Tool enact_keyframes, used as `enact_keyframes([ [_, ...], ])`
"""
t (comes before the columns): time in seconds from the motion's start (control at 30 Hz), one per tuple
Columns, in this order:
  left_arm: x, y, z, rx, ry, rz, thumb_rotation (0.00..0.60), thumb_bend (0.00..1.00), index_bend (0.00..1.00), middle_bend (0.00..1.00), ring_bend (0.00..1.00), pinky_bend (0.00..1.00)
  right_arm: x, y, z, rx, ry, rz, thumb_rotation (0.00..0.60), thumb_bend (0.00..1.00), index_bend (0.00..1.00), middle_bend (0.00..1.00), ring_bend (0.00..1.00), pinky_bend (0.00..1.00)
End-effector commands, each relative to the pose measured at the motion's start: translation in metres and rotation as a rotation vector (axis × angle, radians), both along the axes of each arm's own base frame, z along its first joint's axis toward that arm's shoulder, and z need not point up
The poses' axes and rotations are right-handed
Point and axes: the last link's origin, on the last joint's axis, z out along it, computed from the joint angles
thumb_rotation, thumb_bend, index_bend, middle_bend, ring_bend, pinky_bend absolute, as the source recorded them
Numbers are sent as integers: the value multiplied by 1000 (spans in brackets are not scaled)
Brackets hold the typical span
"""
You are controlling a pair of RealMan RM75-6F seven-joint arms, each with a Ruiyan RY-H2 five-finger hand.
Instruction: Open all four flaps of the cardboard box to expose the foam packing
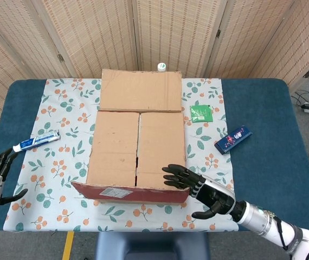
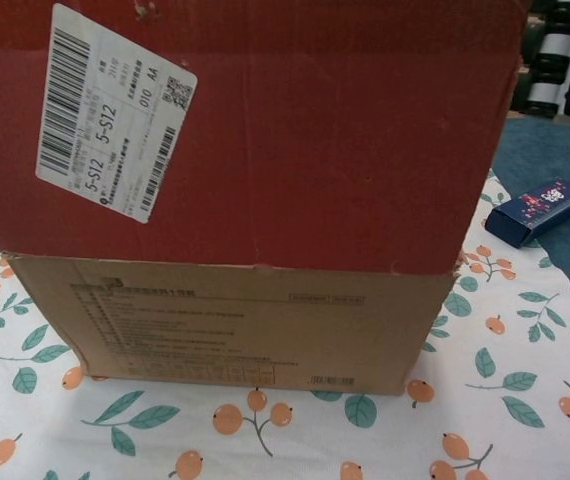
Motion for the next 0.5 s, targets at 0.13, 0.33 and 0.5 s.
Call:
enact_keyframes([
  [0.13,1,0,0,2,2,-3,600,211,0,0,0,0,-1,11,1,2,11,19,600,252,0,0,2,2],
  [0.33,1,-1,0,6,4,-5,600,211,0,0,0,0,0,25,2,-4,23,49,600,253,0,0,0,3],
  [0.5,1,-1,0,8,7,-7,600,211,0,0,0,0,-3,36,3,-4,35,60,600,253,0,0,0,2],
])
